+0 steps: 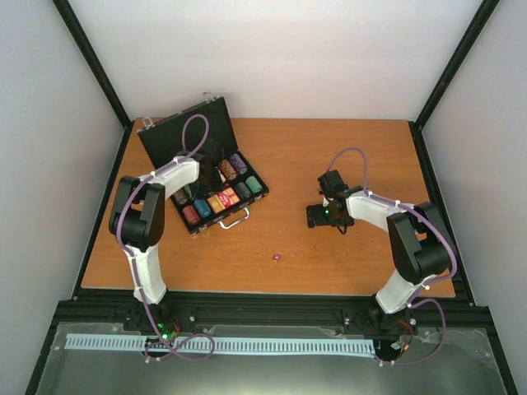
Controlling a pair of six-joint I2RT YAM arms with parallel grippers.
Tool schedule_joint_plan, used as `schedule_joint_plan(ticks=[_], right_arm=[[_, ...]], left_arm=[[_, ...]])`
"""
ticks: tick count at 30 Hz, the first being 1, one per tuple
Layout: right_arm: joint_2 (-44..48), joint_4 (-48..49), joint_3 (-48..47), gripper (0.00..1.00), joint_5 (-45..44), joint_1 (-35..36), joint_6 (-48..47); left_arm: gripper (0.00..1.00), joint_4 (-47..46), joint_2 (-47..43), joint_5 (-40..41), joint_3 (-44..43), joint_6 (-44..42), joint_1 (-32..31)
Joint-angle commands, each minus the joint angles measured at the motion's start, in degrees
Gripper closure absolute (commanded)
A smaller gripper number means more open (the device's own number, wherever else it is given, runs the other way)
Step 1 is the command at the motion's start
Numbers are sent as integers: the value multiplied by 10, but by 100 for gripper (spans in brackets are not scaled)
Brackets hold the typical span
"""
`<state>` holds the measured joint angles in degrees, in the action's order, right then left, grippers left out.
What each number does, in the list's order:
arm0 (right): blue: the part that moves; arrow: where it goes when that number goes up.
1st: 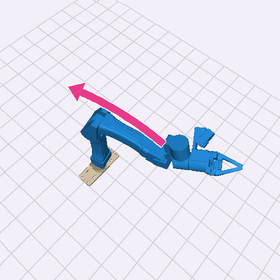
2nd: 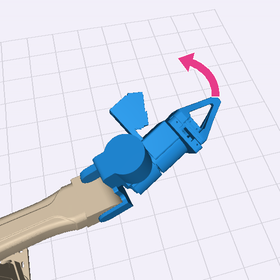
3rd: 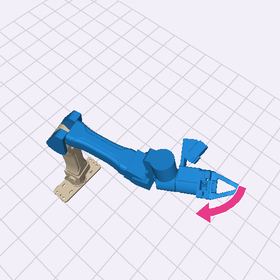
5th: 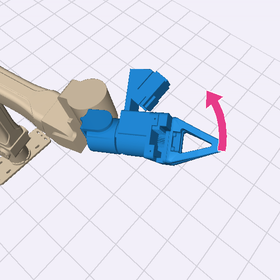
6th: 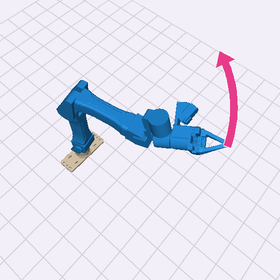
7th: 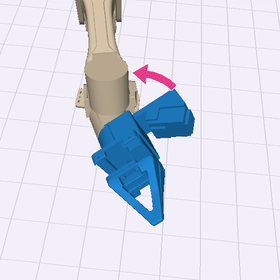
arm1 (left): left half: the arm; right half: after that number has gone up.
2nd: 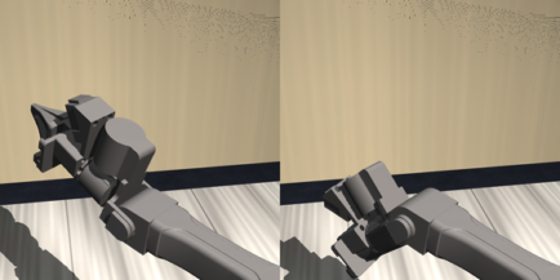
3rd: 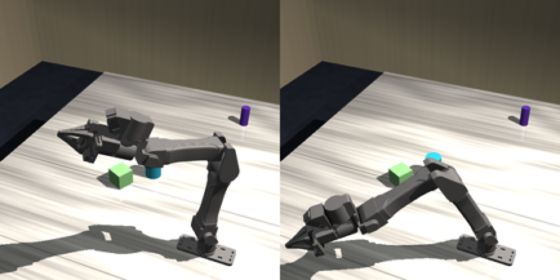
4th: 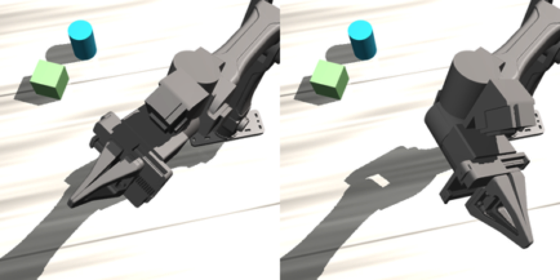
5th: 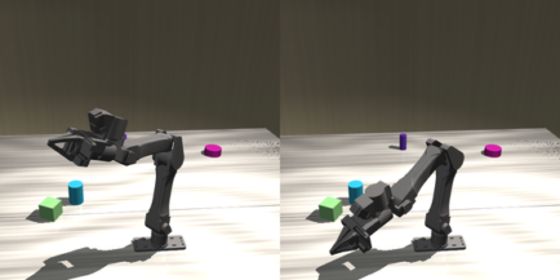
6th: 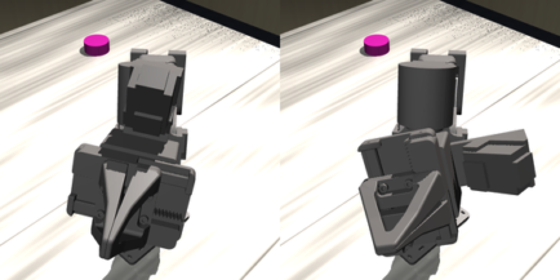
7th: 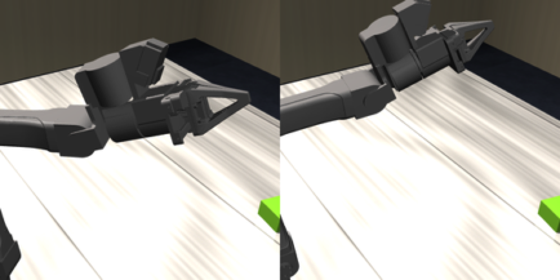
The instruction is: Pack up texas hold em set
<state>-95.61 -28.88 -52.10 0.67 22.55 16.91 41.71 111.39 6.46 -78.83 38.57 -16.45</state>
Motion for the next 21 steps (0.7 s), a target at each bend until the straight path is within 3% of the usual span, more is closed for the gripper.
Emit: schedule_joint_plan(ticks=[1, 9, 21], right_arm=[[-36, -11, 31, 0, 29, 0, 1], [-43, -9, 29, 0, 32, 0, 2], [-45, -11, 27, 0, 29, 0, 1]], left_arm=[[55, 14, -30, 6, 4, -6, 5], [55, 23, -53, 4, -4, -9, 5], [55, 12, 11, -16, -38, -11, 5]])
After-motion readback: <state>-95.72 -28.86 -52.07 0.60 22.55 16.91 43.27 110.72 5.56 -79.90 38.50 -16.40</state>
